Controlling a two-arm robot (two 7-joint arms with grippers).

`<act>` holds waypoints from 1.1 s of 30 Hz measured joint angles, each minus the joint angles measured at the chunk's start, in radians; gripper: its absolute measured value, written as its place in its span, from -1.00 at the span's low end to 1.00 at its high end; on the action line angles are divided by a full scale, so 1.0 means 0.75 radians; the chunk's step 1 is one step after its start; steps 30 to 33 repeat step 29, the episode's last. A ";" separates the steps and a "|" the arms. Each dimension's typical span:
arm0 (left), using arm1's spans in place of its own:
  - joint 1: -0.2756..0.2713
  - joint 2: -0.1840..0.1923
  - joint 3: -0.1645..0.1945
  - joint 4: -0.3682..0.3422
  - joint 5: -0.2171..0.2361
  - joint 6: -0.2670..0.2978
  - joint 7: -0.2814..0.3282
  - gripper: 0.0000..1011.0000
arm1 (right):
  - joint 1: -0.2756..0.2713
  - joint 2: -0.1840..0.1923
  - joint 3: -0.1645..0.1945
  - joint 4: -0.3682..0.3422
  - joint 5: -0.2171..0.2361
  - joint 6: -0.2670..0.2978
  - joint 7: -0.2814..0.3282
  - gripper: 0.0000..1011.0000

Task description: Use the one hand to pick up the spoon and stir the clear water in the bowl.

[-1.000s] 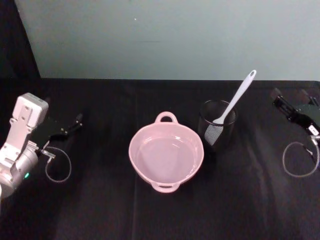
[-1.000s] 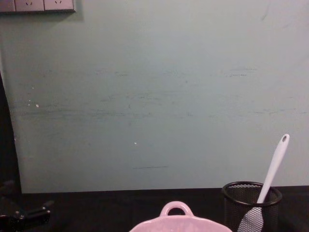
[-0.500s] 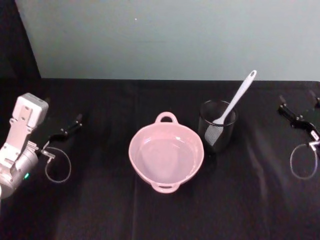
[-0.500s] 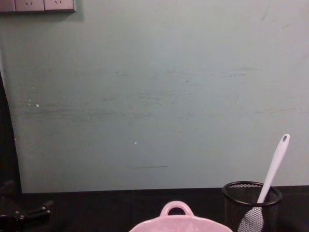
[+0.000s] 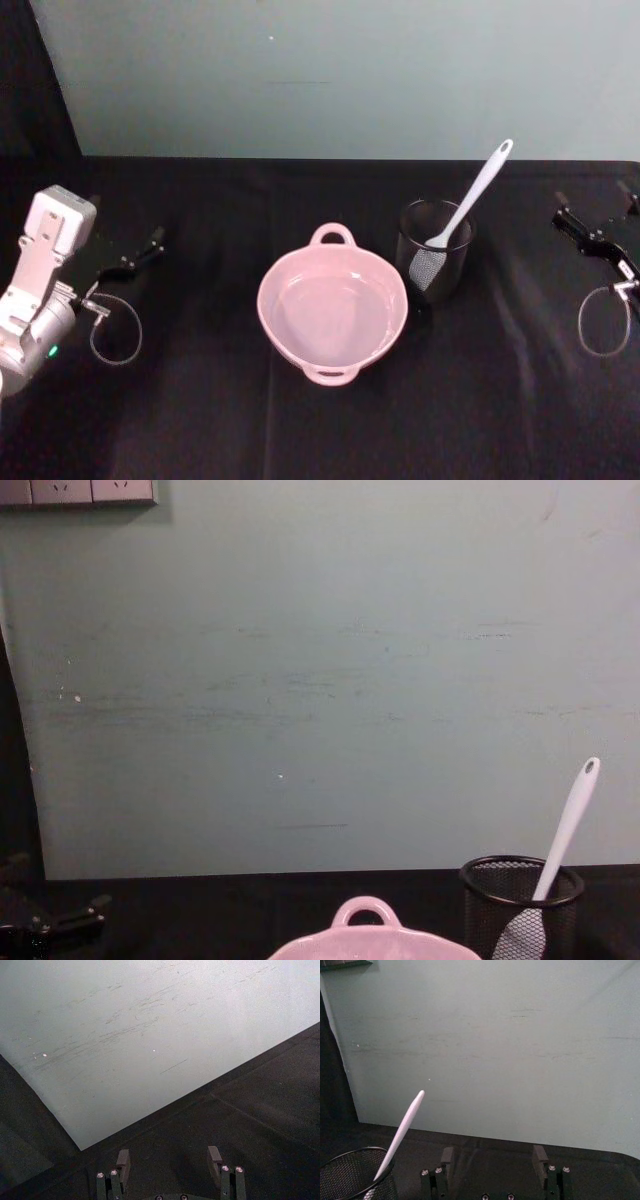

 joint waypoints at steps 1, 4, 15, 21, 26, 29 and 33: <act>0.000 0.000 0.000 0.000 0.000 0.000 0.000 1.00 | -0.001 0.001 0.000 -0.001 0.001 0.000 0.001 0.98; 0.000 0.000 0.000 0.000 0.000 0.000 0.000 1.00 | -0.002 0.002 0.001 -0.003 0.003 0.001 0.002 0.98; 0.000 0.000 0.000 0.000 0.000 0.000 0.000 1.00 | -0.004 0.004 0.002 -0.006 0.008 0.003 0.004 0.98; 0.000 0.000 0.000 0.000 0.000 0.000 0.000 1.00 | -0.004 0.004 0.002 -0.007 0.009 0.004 0.004 0.98; 0.000 0.000 0.000 0.000 0.000 0.000 0.000 1.00 | -0.005 0.005 0.002 -0.008 0.009 0.005 0.004 0.98; 0.000 0.000 0.000 0.000 0.000 0.000 0.000 1.00 | -0.005 0.005 0.002 -0.008 0.010 0.005 0.005 0.98; 0.000 0.000 0.000 0.000 0.000 0.000 0.000 1.00 | -0.005 0.005 0.002 -0.008 0.010 0.005 0.005 0.98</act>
